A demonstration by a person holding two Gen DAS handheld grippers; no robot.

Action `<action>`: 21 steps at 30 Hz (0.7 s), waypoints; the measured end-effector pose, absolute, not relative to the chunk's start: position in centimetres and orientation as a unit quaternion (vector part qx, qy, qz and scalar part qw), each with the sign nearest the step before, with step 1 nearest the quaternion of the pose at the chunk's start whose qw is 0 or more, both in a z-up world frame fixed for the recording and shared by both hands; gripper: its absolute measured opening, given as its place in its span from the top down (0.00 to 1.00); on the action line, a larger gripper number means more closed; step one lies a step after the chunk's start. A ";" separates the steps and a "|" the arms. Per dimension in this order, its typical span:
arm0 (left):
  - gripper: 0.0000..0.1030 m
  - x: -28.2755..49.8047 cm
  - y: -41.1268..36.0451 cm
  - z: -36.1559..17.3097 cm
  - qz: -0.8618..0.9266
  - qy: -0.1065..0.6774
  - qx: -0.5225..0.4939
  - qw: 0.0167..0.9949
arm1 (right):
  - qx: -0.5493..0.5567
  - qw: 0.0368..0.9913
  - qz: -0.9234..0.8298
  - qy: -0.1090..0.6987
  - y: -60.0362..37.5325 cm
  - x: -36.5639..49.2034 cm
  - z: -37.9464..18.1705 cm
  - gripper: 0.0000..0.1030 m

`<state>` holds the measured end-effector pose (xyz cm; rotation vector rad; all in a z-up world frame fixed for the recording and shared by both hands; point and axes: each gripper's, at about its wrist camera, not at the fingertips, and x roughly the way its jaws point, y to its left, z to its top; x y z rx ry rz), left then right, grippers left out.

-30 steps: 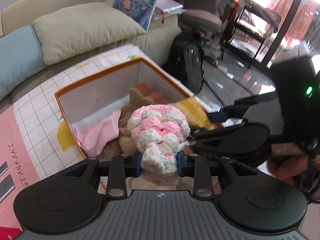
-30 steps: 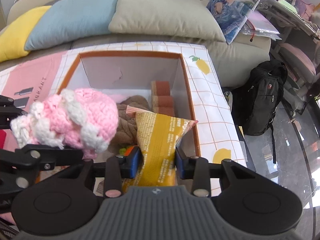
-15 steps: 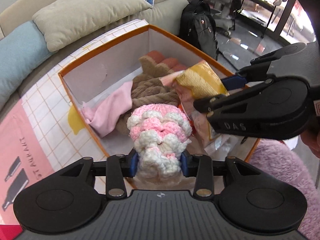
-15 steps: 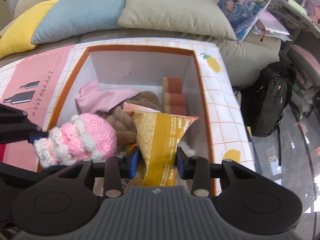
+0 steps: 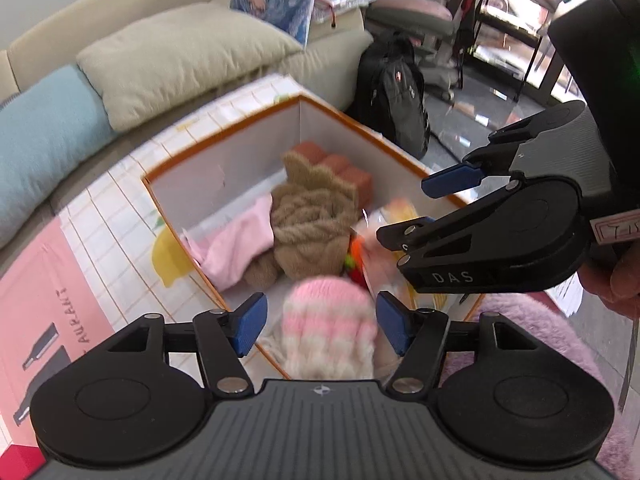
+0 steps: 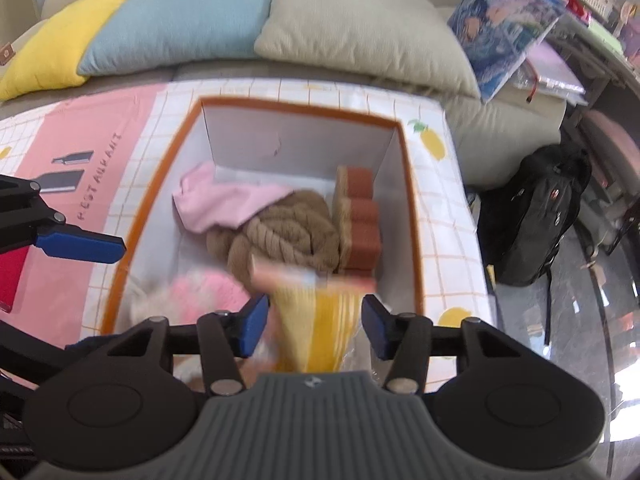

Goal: Organize soft objects

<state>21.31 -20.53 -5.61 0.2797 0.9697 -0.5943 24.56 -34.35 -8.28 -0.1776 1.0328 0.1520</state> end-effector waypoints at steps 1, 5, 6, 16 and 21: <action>0.28 21.0 -20.1 -5.0 -0.279 0.451 0.128 0.838 | -0.086 0.867 0.070 0.486 -34.3 24.3 -7.6 0.47; 0.27 19.5 -18.1 -2.0 -0.272 0.413 0.104 0.863 | -0.081 0.888 0.060 0.450 -33.9 22.8 -4.4 0.41; 0.27 19.1 -17.5 -1.2 -0.268 0.403 0.099 0.870 | -0.079 0.893 0.059 0.440 -33.6 22.3 -3.7 0.40; 0.27 13.3 -10.6 5.1 -0.200 0.281 0.057 0.937 | -0.046 0.931 0.092 0.351 -29.1 15.9 2.1 0.28; 0.23 10.3 -7.8 5.7 -0.155 0.258 0.042 0.953 | -0.027 0.944 0.090 0.316 -26.6 12.9 2.4 0.22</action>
